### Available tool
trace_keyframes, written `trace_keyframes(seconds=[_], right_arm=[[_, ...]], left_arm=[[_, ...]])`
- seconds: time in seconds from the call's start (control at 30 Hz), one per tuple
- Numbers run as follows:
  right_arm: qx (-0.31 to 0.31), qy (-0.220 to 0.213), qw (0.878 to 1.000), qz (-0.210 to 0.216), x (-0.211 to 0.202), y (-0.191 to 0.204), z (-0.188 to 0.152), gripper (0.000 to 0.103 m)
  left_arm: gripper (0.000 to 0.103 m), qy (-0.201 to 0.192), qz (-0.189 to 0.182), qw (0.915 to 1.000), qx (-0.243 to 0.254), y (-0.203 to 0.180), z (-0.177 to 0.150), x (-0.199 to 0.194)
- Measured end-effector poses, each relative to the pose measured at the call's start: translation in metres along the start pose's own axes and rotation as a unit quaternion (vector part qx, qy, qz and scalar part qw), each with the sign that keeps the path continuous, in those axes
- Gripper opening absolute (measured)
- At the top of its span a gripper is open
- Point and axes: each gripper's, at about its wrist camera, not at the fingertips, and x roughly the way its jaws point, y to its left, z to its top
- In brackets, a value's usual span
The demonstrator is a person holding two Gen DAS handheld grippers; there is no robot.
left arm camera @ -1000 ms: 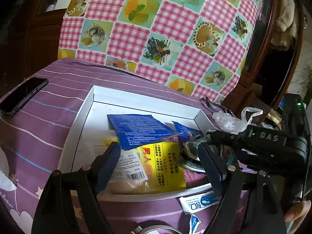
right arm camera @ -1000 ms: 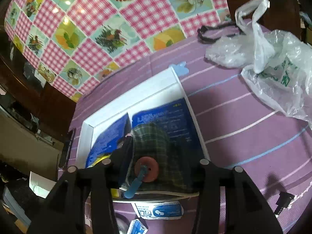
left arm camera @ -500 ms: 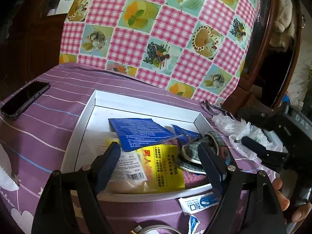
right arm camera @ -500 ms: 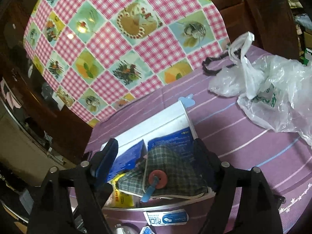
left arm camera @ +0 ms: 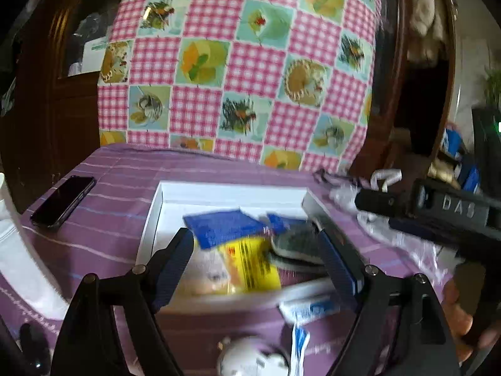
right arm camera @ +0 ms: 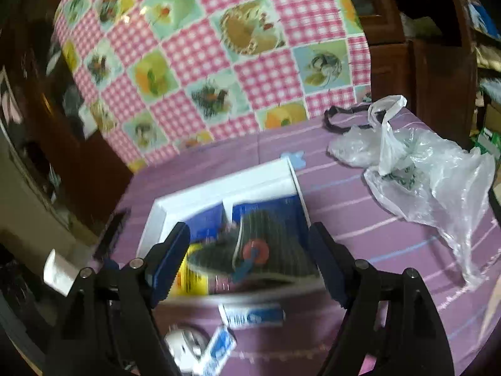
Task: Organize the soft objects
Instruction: 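Lower the green plaid cloth into the white box and open the right gripper, then withdraw both open grippers from the white box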
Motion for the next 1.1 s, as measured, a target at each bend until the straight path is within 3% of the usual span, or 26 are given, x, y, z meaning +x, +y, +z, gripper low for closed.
trace_keyframes(seconds=[0.17, 0.3, 0.43, 0.5, 0.67, 0.97, 1.1], right_arm=[[-0.016, 0.02, 0.996, -0.086, -0.014, 0.007, -0.008, 0.079], [-0.018, 0.056, 0.995, -0.08, -0.007, 0.011, -0.031, 0.079], [0.013, 0.07, 0.997, -0.04, 0.007, 0.003, -0.05, 0.079], [0.021, 0.07, 0.997, -0.035, 0.01, -0.003, -0.051, 0.079], [0.016, 0.086, 0.996, -0.029, 0.015, -0.011, -0.045, 0.076], [-0.004, 0.135, 0.991, -0.014, 0.027, -0.011, -0.048, 0.064], [-0.022, 0.14, 0.99, -0.018, 0.032, -0.008, -0.052, 0.063]], left_arm=[[0.082, 0.011, 0.031, 0.9988, 0.036, -0.008, -0.017, -0.014], [0.082, 0.025, 0.031, 0.9984, 0.041, -0.006, -0.031, -0.013], [0.083, 0.033, 0.005, 0.9994, 0.002, 0.003, -0.042, -0.01], [0.082, 0.045, -0.016, 0.9987, -0.017, 0.008, -0.043, -0.006], [0.082, 0.04, -0.024, 0.9986, -0.026, 0.008, -0.043, -0.003], [0.082, 0.065, -0.05, 0.9946, -0.063, 0.019, -0.046, 0.004], [0.082, 0.079, -0.059, 0.9932, -0.061, 0.017, -0.048, 0.009]])
